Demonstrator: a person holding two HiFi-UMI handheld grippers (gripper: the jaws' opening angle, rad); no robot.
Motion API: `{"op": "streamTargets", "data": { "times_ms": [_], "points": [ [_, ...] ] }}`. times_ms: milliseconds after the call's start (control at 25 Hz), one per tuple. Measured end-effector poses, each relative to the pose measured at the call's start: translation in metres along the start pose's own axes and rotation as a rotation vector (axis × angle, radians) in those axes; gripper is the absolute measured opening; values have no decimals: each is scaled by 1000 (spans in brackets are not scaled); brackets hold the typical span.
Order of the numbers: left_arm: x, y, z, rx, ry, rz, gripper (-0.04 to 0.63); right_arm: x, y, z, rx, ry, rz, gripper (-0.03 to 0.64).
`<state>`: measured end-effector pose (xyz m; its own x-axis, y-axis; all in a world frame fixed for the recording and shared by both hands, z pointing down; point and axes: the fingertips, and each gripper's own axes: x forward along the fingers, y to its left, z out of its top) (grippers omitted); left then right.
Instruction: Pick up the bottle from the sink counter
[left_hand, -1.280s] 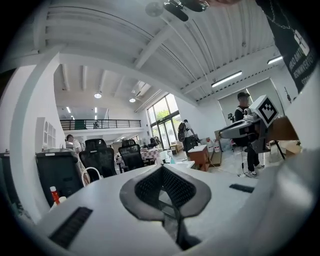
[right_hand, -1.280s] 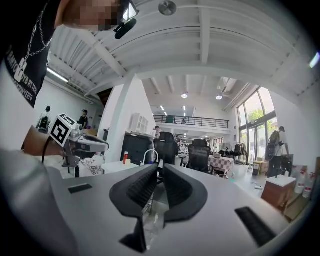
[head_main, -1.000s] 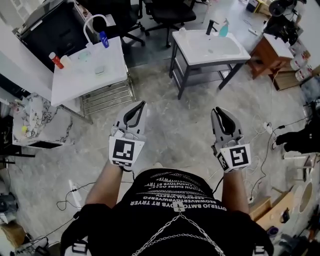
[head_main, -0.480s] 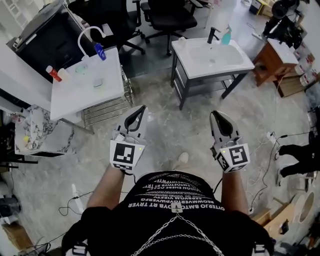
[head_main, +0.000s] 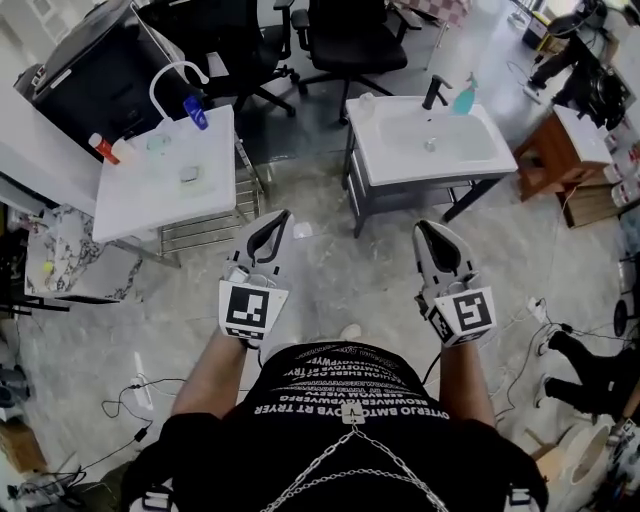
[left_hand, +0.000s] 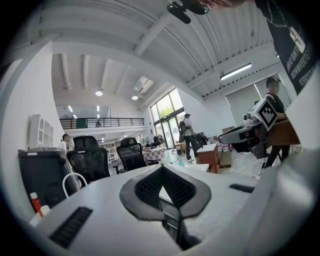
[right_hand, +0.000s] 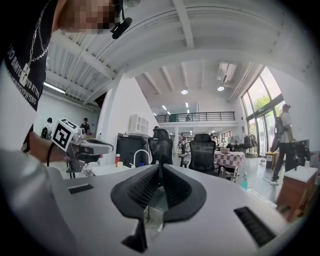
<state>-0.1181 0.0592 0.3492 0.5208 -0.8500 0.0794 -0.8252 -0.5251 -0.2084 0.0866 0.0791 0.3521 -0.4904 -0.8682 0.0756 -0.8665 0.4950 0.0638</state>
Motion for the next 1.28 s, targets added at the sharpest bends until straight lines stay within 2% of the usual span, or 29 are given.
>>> {"op": "streamTargets", "data": {
  "times_ms": [320,480,600,880,1080,1280],
  "points": [
    [71,-32,15,-1,-18,23,5,6,-53,-22,29,33,84,20],
    [87,-43,17,39,1,26,5,5,-84,-35,69,41,32,20],
    [91,-43,11,30,21,29,5,4,-102,-42,102,32,-3,20],
    [96,-40,-4,28,69,55,5,10,-116,-46,76,64,-31,20],
    [118,-40,-7,6,27,-6,5,25,-119,-45,72,65,-41,20],
    [157,-28,-11,-14,19,-36,5,54,-132,-53,65,89,-52,23]
  ]
}}
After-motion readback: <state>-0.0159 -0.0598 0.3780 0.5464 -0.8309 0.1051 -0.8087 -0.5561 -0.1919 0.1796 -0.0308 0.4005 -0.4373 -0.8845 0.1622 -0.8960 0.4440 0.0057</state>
